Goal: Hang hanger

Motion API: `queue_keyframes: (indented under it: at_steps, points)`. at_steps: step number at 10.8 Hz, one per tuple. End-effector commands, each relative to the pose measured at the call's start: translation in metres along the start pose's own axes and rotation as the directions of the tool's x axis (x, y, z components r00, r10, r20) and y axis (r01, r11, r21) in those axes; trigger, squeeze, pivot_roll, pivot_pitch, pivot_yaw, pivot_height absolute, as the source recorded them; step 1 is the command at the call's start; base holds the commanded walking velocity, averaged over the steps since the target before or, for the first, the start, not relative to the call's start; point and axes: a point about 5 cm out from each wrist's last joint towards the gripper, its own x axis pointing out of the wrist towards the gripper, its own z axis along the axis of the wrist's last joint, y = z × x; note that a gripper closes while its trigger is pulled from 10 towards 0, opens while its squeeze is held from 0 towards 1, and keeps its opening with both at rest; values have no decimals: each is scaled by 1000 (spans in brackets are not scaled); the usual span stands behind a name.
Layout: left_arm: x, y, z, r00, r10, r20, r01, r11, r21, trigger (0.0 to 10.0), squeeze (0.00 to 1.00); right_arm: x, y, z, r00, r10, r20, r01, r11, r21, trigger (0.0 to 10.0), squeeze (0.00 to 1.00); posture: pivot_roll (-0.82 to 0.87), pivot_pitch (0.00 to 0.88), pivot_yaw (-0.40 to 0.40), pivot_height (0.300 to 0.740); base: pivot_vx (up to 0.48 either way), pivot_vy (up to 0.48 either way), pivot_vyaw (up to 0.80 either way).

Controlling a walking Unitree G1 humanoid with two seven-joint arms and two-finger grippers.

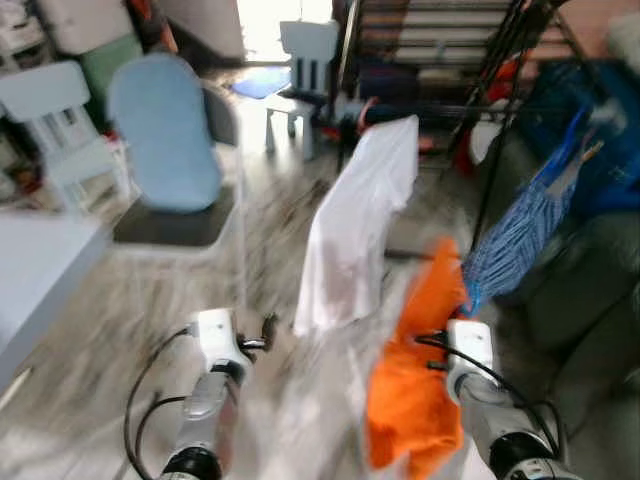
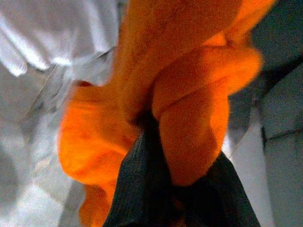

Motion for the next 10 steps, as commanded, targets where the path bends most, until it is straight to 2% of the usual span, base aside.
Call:
queue_keyframes:
  at_steps: [1,5,7,10]
  points:
    - [-3,14,2,999,36,-5,-36,999,17,10000,0,0,12,11,999,25,46,-26,1000,16,10000,0,-137,0,35,740,458,0,0]
    - [0,11,2,1000,16,-18,-15,1000,21,10000,0,0,11,15,998,6,59,-8,999,46,10000,0,-147,0,55,740,458,0,0]
    - [0,12,3,1000,13,-18,-13,1000,21,10000,0,2,5,22,997,-12,77,8,998,59,10000,0,-150,0,60,740,456,0,0]
    - [0,13,3,1000,15,-24,-15,1000,19,10000,0,4,-4,38,992,-38,121,33,998,46,10000,0,-148,0,67,740,379,291,0]
